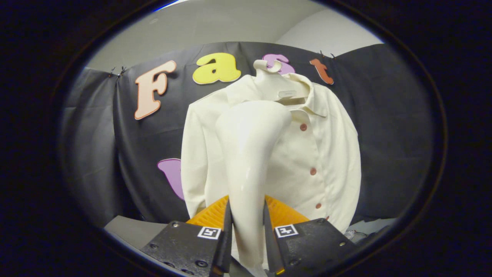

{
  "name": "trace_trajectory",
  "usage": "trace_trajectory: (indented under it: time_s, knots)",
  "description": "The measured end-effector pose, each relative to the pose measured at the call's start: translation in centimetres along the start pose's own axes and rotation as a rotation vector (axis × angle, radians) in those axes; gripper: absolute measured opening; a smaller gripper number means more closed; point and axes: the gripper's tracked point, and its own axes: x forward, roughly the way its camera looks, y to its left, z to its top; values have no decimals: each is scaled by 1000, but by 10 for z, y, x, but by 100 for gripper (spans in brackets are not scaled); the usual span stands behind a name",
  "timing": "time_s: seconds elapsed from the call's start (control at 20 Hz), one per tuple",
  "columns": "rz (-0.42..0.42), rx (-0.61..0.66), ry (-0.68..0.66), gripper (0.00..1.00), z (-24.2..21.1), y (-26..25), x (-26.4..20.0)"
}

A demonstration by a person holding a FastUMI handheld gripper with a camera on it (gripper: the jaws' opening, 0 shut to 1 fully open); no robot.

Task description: Iron the clothes twice with a garment steamer, once on the left side and once on the right side.

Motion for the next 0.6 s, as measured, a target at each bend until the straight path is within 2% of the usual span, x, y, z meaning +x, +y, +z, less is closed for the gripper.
trace_trajectory:
  time_s: [0.2, 0.6]
  knots:
    - [10, 18, 31, 37, -17, -5, 5]
    - [6, 54, 133, 37, -89, -38, 4]
